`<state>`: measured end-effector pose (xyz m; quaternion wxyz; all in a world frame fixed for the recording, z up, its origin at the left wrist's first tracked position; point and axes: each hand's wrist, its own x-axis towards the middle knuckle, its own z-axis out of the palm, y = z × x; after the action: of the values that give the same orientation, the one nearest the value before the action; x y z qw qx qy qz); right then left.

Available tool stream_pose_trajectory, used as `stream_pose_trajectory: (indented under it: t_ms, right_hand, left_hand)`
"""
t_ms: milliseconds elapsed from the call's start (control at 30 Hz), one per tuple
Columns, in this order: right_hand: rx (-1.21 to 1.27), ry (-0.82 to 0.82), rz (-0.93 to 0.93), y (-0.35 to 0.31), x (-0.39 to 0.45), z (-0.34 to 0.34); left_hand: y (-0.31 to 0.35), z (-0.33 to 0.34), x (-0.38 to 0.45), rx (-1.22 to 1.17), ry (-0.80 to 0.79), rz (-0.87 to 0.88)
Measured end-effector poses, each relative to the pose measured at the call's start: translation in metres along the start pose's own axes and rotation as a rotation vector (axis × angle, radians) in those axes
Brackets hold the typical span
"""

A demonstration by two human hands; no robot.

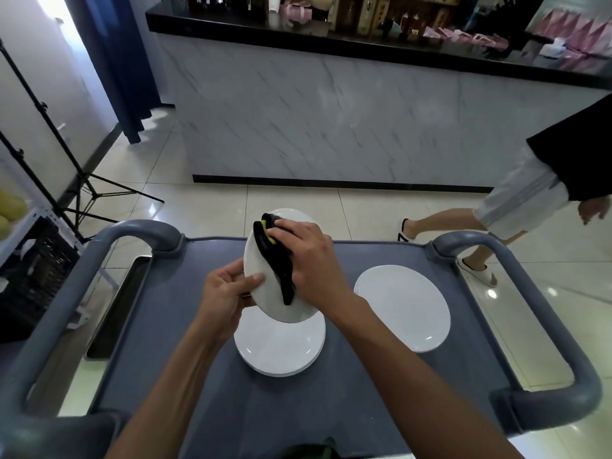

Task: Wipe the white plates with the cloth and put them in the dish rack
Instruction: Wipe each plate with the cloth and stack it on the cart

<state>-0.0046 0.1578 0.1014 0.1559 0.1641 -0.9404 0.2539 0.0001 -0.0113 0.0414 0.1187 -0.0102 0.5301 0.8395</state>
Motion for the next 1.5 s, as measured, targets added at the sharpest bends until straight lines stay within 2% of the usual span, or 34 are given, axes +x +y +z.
stream_pose_trajectory:
  t_ms: [333,667,800,967,1133,1233,1333,1500]
  right_hand:
    - [0.074,0.028,0.231,0.050,0.004,-0.015]
    - [0.264,0.063,0.340,0.103,-0.027,-0.053]
    - [0.282,0.099,0.355,0.125,-0.047,-0.076]
    - [0.280,0.149,0.385,0.154,-0.069,-0.103]
    - [0.296,0.200,0.390,0.177,-0.089,-0.131]
    - [0.284,0.267,0.370,0.188,-0.102,-0.148]
    - [0.257,0.296,0.365,0.200,-0.117,-0.161]
    - [0.248,0.314,0.415,0.223,-0.143,-0.171]
  left_hand:
    - [-0.007,0.002,-0.009,-0.037,0.053,0.025]
    - [-0.013,0.038,-0.002,-0.086,0.097,0.025]
    - [-0.015,0.067,0.007,-0.030,0.126,0.052]
    - [-0.021,0.114,0.019,0.230,0.102,0.168]
    - [-0.038,0.160,0.024,0.753,0.021,0.473]
    - [-0.052,0.185,0.022,0.979,-0.048,0.607]
    - [-0.064,0.203,0.019,1.131,-0.112,0.766]
    - [-0.095,0.216,0.015,1.226,-0.113,0.842]
